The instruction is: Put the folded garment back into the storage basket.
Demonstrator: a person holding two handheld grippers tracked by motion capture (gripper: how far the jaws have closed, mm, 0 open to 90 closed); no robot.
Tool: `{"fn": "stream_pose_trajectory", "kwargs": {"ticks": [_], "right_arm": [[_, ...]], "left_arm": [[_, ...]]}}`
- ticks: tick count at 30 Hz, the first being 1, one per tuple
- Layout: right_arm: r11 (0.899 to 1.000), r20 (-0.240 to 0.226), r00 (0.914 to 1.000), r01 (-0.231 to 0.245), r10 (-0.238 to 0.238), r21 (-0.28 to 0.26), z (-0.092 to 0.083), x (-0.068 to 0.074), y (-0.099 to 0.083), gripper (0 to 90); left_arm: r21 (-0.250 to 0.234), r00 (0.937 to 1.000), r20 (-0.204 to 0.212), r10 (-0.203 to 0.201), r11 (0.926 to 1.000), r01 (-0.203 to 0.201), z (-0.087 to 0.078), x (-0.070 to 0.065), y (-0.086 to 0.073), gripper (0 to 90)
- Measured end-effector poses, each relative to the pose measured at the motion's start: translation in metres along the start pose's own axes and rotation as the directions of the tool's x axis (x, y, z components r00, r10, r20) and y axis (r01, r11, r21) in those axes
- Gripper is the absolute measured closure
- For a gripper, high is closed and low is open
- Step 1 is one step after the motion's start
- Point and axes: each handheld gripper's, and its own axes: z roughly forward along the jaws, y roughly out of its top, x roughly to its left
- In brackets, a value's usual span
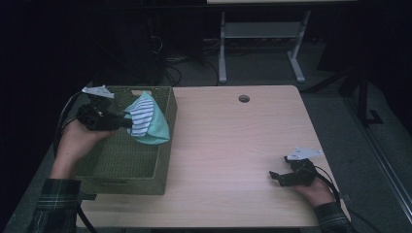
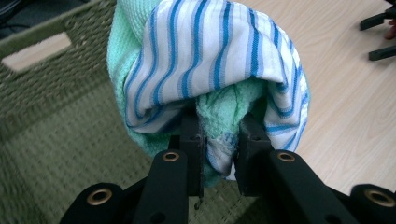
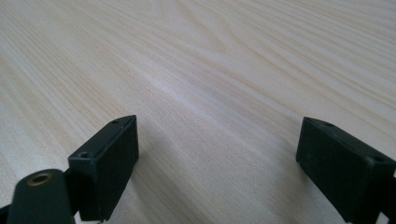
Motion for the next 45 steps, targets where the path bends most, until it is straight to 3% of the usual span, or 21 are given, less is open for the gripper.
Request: {"fn": "stream_pose_trajectory", "kwargs": {"ticks": [9,15,19,26,31,35,39,45], "right_arm": [[1.0,0.003,1.0,-0.002,0.002,0.0,0.0,0.0,0.0,12.9],[1.0,0.004,1.0,-0.003,0.003,0.0,0.0,0.0,0.0,12.9],[1.0,0.004,1.0,-0.004,0.004,0.0,0.0,0.0,0.0,12.9],[1.0,0.004,1.0,-0.007,0.007,-0.001,0.0,0.0,0.0,12.9],[1.0,0.004,1.0,-0.007,0.007,-0.001,0.0,0.0,0.0,12.9],[1.0,0.005,1.0,-0.007,0.007,-0.002,0.0,0.0,0.0,12.9],[1.0,0.006,1.0,-0.006,0.006,-0.002,0.0,0.0,0.0,12.9],[1.0,0.013,0.9998,-0.012,0.012,-0.004,0.0,0.0,-0.001,12.9]], "left_arm": [[0.001,0.9976,-0.026,-0.065,0.9979,0.065,0.003,0.02,-0.021,75.3],[0.023,0.9948,-0.033,-0.097,0.9949,0.098,0.013,0.031,-0.036,75.3],[0.046,0.9917,-0.035,-0.124,0.9911,0.125,0.027,0.036,-0.046,75.3],[0.087,0.9901,-0.03,-0.137,0.9864,0.139,0.05,0.041,-0.058,75.1],[0.124,0.9872,-0.007,-0.159,0.9794,0.159,0.071,0.047,-0.068,75.1],[0.172,0.9899,-0.018,-0.141,0.9749,0.142,0.087,0.049,-0.072,74.9],[0.224,0.9931,-0.061,-0.1,0.9683,0.111,0.103,0.051,-0.077,74.4],[0.285,0.9913,-0.118,-0.059,0.9541,0.091,0.114,0.059,-0.083,74.1]]}}
